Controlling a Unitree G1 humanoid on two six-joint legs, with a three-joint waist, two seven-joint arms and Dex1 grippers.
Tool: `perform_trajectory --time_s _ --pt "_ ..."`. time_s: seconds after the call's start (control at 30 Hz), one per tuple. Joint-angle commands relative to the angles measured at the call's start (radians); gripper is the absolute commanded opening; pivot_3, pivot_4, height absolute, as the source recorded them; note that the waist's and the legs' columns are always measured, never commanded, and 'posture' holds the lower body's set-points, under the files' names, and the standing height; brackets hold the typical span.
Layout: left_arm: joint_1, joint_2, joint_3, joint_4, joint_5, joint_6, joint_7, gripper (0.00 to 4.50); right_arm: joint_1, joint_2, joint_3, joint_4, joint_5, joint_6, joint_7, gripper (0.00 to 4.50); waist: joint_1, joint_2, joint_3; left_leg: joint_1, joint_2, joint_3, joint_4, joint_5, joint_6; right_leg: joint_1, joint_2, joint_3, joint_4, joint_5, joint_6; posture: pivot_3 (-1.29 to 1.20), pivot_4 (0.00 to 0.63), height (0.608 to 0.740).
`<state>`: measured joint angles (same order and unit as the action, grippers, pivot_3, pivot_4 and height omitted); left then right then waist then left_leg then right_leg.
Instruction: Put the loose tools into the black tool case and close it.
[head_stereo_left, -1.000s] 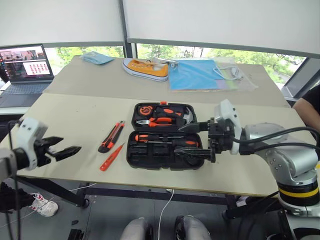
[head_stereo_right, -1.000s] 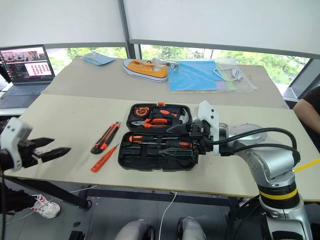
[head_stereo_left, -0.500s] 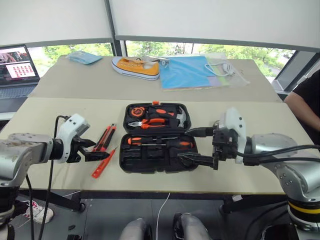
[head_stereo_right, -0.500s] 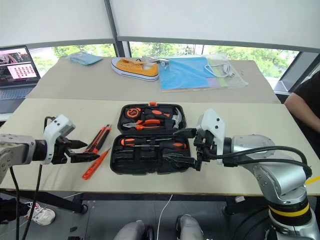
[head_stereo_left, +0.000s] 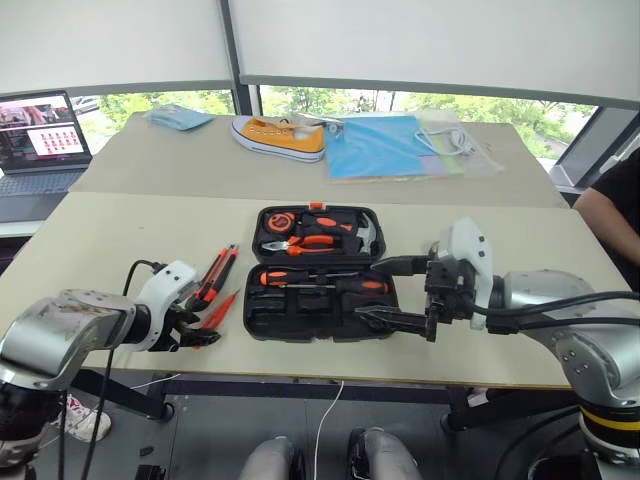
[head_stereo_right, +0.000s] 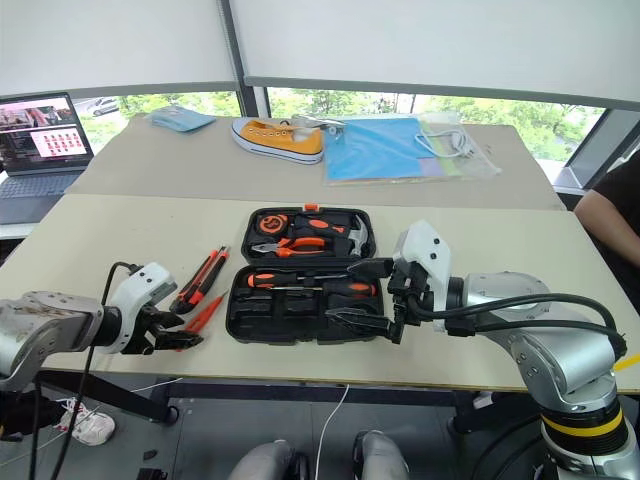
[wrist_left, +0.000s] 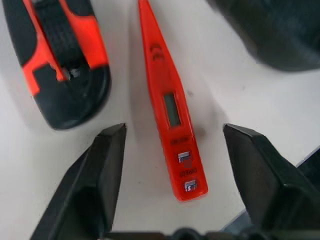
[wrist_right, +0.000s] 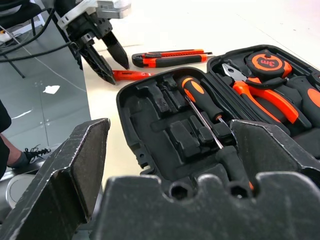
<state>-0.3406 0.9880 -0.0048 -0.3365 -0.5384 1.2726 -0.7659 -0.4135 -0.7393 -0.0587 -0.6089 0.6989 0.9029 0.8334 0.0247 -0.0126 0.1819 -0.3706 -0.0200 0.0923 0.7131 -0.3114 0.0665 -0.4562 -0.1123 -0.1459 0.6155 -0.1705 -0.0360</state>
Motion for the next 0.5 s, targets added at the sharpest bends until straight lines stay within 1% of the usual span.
perform_trajectory --time_s 0.03,0.13,0.33,0.43,0.5 --pt "-0.023 -0.023 -0.018 0.010 0.006 0.004 0.022 3.48 -0.010 -0.009 -0.029 -0.040 0.041 -0.007 -0.011 4.50 0.002 0.000 0.000 0.000 0.000 0.000 0.000 0.000 0.000 0.000 0.000 0.000 0.000 0.000 0.000 0.00 0.150 0.718" --pt "-0.031 -0.049 -0.041 0.031 0.024 0.001 0.047 3.48 -0.006 -0.019 -0.028 -0.044 0.056 -0.005 -0.014 4.50 0.009 0.000 0.000 0.000 0.000 0.000 0.000 0.000 0.000 0.000 0.000 0.000 0.000 0.000 0.000 0.00 0.150 0.718" --pt "-0.047 -0.067 -0.104 0.097 0.074 -0.041 0.058 3.48 0.001 -0.048 -0.029 -0.056 0.089 -0.003 0.009 4.50 0.020 0.002 -0.001 0.002 0.000 0.000 0.000 0.000 0.000 0.002 -0.001 0.000 0.001 0.000 0.000 0.00 0.150 0.718" --pt "-0.060 -0.069 -0.112 0.120 0.077 -0.058 0.044 2.76 0.006 -0.064 -0.036 -0.064 0.113 -0.003 0.012 4.50 0.022 0.003 -0.002 0.002 0.000 0.000 0.000 0.001 0.000 0.002 -0.002 0.000 0.002 0.000 0.001 0.00 0.150 0.718" --pt "-0.068 -0.068 -0.092 0.136 0.071 -0.058 0.033 2.10 0.016 -0.076 -0.044 -0.072 0.132 0.001 0.014 4.50 0.021 0.003 -0.002 0.003 0.000 0.000 0.000 0.002 -0.001 0.002 -0.002 0.000 0.003 0.001 0.001 0.00 0.150 0.718"
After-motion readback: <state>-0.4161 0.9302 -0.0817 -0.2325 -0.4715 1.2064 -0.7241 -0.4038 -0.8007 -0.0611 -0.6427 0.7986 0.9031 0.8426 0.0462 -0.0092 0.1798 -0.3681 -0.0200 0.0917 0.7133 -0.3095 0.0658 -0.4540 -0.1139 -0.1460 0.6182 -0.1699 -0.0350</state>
